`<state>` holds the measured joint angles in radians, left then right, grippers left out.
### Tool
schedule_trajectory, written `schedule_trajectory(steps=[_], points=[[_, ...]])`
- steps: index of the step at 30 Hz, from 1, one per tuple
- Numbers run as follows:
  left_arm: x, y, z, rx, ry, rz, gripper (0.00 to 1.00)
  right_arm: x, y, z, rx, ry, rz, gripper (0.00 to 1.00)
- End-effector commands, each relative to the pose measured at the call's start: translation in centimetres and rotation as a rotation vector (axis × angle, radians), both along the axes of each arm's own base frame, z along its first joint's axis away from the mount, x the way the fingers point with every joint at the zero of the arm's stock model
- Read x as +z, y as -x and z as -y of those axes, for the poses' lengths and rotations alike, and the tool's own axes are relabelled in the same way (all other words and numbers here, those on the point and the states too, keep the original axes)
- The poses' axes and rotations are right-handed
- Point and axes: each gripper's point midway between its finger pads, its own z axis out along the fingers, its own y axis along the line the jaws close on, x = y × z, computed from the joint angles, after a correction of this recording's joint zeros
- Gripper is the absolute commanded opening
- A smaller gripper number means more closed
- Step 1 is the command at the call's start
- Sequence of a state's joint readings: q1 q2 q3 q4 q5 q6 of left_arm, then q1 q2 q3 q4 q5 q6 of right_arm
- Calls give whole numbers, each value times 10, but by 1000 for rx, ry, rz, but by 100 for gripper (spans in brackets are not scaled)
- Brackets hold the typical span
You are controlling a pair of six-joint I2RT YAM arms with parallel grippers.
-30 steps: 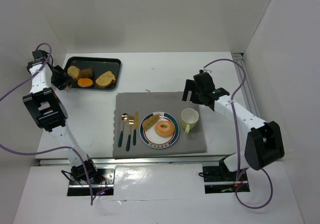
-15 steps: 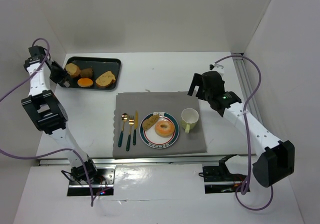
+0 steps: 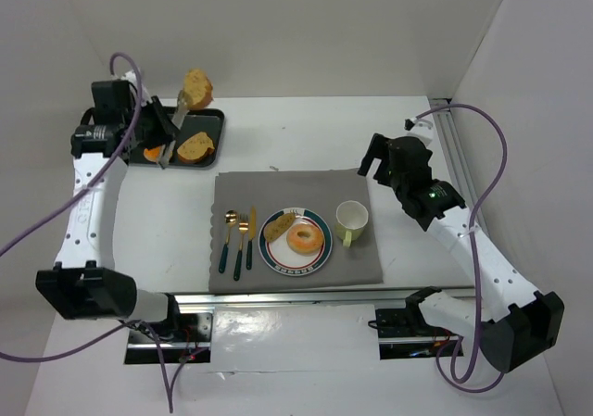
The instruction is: Place the bread
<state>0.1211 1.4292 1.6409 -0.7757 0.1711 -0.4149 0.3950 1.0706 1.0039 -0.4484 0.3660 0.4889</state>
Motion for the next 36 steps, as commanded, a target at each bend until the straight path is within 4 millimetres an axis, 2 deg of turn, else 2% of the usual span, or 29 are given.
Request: schedule_trajectory(steps=[1,3,4,5,6,7,10,13,14,16,17,20,22,28,33,36], points=[[-17,30,45,-169,-1,-21,0,-1,5,8,-15,39,-1,100],[-29,50,73,-262,17,-46,0,-5,9,4,28,60,-24,100],[-52,65,84,-296,21,-107,0,-6,13,2,66,69,-33,100],[-54,82,104,-366,24,-105,0,-9,17,-6,126,67,-49,100],[-64,92,110,-420,6,-125,0,-13,21,-6,153,91,-71,100],[-81,111,119,-466,-2,-190,0,-23,22,-6,155,104,-110,100],[-91,141,130,-546,-23,-209,0,-37,21,0,123,136,-171,100],[-81,164,146,-617,26,-175,0,-41,5,0,77,153,-191,100],[-83,172,155,-661,38,-173,0,-40,-7,-1,62,164,-190,100],[-81,181,163,-680,71,-170,0,-35,-21,11,-38,182,-188,100],[-83,189,171,-715,85,-169,0,-29,-34,8,-50,187,-180,100],[-78,199,179,-736,99,-135,0,-23,-45,6,-56,198,-170,100],[-86,208,183,-755,95,-158,0,-20,-49,0,-39,176,-152,100],[-111,233,180,-823,20,-251,0,-26,-30,6,-64,124,-119,100],[-128,244,176,-829,-27,-327,0,-31,-24,10,-82,117,-132,100],[-141,247,175,-832,-60,-377,2,-27,-29,8,-88,111,-139,100]])
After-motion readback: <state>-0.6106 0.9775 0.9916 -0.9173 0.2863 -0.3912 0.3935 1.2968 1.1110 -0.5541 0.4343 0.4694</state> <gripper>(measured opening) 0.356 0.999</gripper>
